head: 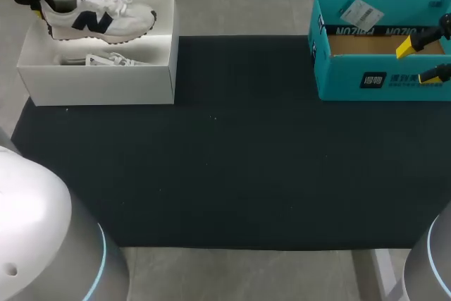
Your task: Take the shoe out of the shoebox, open the shoe tongue, remove and reinsert the insole, then place the shoe into the shoebox
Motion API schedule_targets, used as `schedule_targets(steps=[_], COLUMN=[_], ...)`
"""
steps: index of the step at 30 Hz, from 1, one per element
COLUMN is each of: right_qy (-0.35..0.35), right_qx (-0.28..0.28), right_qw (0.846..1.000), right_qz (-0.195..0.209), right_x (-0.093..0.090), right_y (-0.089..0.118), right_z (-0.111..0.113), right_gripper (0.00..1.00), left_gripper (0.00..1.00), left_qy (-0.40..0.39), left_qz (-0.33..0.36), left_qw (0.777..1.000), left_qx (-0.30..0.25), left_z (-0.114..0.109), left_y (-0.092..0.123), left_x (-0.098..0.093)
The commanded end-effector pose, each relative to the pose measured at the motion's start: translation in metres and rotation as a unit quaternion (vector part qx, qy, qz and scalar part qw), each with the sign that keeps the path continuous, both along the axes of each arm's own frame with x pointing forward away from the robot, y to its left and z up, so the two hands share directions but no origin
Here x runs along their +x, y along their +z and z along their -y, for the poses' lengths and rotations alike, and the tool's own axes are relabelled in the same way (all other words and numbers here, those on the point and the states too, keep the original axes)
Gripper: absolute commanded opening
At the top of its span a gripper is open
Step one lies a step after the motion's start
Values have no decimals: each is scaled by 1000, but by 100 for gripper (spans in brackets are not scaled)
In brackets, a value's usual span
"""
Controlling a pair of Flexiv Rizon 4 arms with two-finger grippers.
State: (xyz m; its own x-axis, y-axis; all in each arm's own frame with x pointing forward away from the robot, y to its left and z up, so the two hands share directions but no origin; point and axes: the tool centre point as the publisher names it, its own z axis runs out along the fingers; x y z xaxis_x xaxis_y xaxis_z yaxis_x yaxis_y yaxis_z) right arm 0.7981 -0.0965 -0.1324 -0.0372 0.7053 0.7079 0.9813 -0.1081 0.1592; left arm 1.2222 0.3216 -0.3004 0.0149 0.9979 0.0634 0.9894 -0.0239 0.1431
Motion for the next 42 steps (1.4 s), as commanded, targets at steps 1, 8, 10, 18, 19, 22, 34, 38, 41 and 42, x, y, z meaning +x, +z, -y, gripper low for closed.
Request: schedule_targets(steps=[1,8,10,18,19,22,34,38,41,42], right_qy=[-1,-1,-1,-1,-1,-1,-1,-1,-1,-1], right_qx=[-1,-1,-1,-1,-1,-1,-1,-1,-1,-1], right_qw=[1000,1000,1000,1000,1000,1000,1000,1000,1000,1000], right_qz=[-1,-1,-1,-1,-1,-1,-1,-1,-1,-1], right_x=[0,0,0,0,0,0,0,0,0,0], right_y=[0,0,0,0,0,0,0,0,0,0], right_z=[0,0,0,0,0,0,0,0,0,0], right_gripper=[100,100,100,100,100,100,100,100,100,100], left_gripper=[0,0,0,0,0,0,92,100,100,100], left_qy=[-4,-14,-16,-1,0,2,-1,-11,-13,-7], left_qz=[2,10,16,-19,-23,-24,-29,-32,-48,-52], left_qw=[1000,1000,1000,1000,1000,1000,999,999,999,998], left_qx=[-7,-12,-10,-6,-6,-8,-17,-21,-11,-25], left_z=[-4,-3,-3,-4,-4,-2,-3,2,7,9], left_y=[-24,-44,-51,-78,-81,-88,-82,-67,-53,-46], left_x=[10,16,17,17,16,15,15,12,11,11])
